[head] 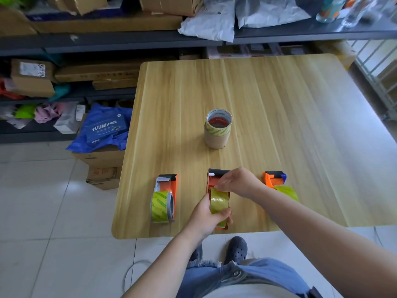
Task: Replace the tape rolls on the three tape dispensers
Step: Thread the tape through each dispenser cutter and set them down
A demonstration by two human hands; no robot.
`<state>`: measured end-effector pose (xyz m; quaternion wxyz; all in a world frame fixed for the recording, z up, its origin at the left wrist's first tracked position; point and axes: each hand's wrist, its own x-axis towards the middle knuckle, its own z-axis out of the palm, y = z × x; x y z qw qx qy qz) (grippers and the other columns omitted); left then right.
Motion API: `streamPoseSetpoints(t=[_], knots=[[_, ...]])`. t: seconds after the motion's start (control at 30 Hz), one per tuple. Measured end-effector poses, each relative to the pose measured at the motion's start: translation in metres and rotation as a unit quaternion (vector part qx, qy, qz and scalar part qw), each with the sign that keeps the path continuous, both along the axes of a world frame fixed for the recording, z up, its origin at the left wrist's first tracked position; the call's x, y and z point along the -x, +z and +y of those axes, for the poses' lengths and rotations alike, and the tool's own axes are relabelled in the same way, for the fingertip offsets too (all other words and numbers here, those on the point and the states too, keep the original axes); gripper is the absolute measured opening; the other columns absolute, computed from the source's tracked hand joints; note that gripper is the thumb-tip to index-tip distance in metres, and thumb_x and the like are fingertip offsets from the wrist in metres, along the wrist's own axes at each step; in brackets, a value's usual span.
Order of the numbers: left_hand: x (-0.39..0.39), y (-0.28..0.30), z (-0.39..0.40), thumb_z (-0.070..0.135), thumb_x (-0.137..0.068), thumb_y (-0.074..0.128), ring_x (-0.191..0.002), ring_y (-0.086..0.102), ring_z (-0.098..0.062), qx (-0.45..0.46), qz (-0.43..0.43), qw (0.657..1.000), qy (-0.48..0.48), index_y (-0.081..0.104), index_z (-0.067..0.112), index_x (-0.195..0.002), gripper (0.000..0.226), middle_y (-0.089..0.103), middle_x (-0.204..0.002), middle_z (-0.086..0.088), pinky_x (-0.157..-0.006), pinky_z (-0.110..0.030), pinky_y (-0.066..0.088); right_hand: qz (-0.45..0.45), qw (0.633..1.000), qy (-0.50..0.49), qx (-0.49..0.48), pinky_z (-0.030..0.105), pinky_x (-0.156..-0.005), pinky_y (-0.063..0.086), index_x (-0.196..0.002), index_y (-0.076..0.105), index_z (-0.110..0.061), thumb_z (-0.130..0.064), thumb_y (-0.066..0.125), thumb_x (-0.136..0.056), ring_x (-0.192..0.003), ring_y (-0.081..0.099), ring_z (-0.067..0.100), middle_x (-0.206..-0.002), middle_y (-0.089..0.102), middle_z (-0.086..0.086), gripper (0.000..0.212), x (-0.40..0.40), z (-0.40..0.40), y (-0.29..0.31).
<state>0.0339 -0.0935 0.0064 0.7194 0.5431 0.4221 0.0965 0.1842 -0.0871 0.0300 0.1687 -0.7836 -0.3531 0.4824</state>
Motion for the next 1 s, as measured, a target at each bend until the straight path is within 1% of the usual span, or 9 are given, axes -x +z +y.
streamPoseSetpoints(t=[0.07,0.2,0.33,0.47,0.53,0.6,0.73,0.83,1.0], knots=[[0.002,-0.001,0.001,0.014,-0.087,0.063,-0.076,0.066,-0.012,0.013,0.000,1.000,0.005,0.057,0.017,-0.107,0.021,0.070,-0.084,0.001,-0.085,-0.031,0.052,-0.001,1.000,-0.006,0.009,0.038,-0.092,0.051,-0.097,0.074,-0.009,-0.034,0.072,-0.077,-0.092,0.066,0.021,-0.106,0.071,0.011,0.032,0.001,-0.001,-0.002],[0.003,-0.002,-0.001,0.015,-0.086,0.064,-0.086,0.065,-0.017,0.027,0.001,1.000,0.006,0.057,0.020,-0.106,0.021,0.070,-0.087,0.000,-0.090,-0.035,0.050,-0.003,1.000,0.000,0.005,0.037,-0.093,0.051,-0.096,0.075,-0.016,-0.034,0.070,-0.080,-0.104,0.064,0.025,-0.107,0.071,0.009,0.025,0.004,-0.007,-0.003],[0.008,0.000,-0.001,0.002,-0.079,0.069,-0.091,0.065,-0.015,0.069,-0.046,0.996,0.016,0.055,0.017,-0.112,0.038,0.070,-0.093,0.001,-0.089,-0.029,0.051,0.067,0.995,0.067,-0.032,0.026,-0.093,0.049,-0.117,0.066,-0.023,-0.029,0.064,-0.086,-0.108,0.062,0.018,-0.116,0.067,0.000,0.032,0.003,-0.020,0.004],[0.012,0.001,0.003,-0.008,-0.077,0.067,-0.091,0.066,-0.012,0.054,-0.057,0.997,0.004,0.051,0.013,-0.122,0.053,0.068,-0.096,0.002,-0.084,-0.024,0.051,0.146,0.985,0.081,-0.042,0.015,-0.081,0.047,-0.133,0.052,-0.025,-0.020,0.069,-0.083,-0.095,0.061,0.008,-0.104,0.065,-0.006,0.053,0.002,-0.031,0.002],[0.011,0.000,0.002,-0.007,-0.077,0.067,-0.090,0.066,-0.010,0.048,-0.053,0.997,0.008,0.052,0.015,-0.121,0.051,0.069,-0.094,0.005,-0.084,-0.025,0.051,0.163,0.985,0.050,-0.039,0.014,-0.077,0.047,-0.131,0.054,-0.023,-0.020,0.069,-0.083,-0.086,0.062,0.004,-0.095,0.066,-0.009,0.050,0.002,-0.031,0.000],[0.011,-0.001,0.001,-0.002,-0.078,0.068,-0.093,0.066,-0.012,0.042,-0.046,0.998,0.013,0.053,0.019,-0.119,0.049,0.069,-0.095,0.005,-0.084,-0.027,0.050,0.172,0.984,0.045,-0.028,0.013,-0.075,0.049,-0.129,0.055,-0.023,-0.022,0.069,-0.084,-0.088,0.063,0.002,-0.097,0.066,-0.011,0.047,0.001,-0.028,0.001],[0.008,-0.001,0.001,0.002,-0.080,0.068,-0.091,0.067,-0.013,0.031,-0.035,0.999,0.015,0.053,0.019,-0.117,0.043,0.070,-0.094,0.004,-0.083,-0.026,0.051,0.153,0.988,0.037,-0.002,0.032,-0.097,0.048,-0.130,0.055,-0.021,-0.032,0.066,-0.085,-0.109,0.059,0.015,-0.116,0.063,-0.004,0.048,-0.003,-0.023,-0.003],[0.004,0.003,0.001,0.009,-0.086,0.063,-0.078,0.068,-0.005,0.002,-0.021,1.000,0.010,0.057,0.018,-0.108,0.025,0.071,-0.084,0.002,-0.078,-0.022,0.050,0.097,0.995,0.017,-0.015,0.029,-0.093,0.047,-0.121,0.062,-0.021,-0.038,0.063,-0.086,-0.105,0.058,0.012,-0.111,0.064,-0.006,0.039,-0.004,-0.022,-0.005],[0.000,0.006,0.002,0.016,-0.089,0.060,-0.077,0.067,-0.003,-0.031,-0.012,0.999,0.003,0.058,0.021,-0.104,0.016,0.070,-0.078,0.002,-0.074,-0.016,0.048,0.052,0.994,0.021,-0.091,0.022,-0.088,0.050,-0.111,0.070,-0.022,-0.030,0.071,-0.081,-0.091,0.065,0.004,-0.101,0.071,-0.006,0.031,-0.008,-0.029,0.005]])
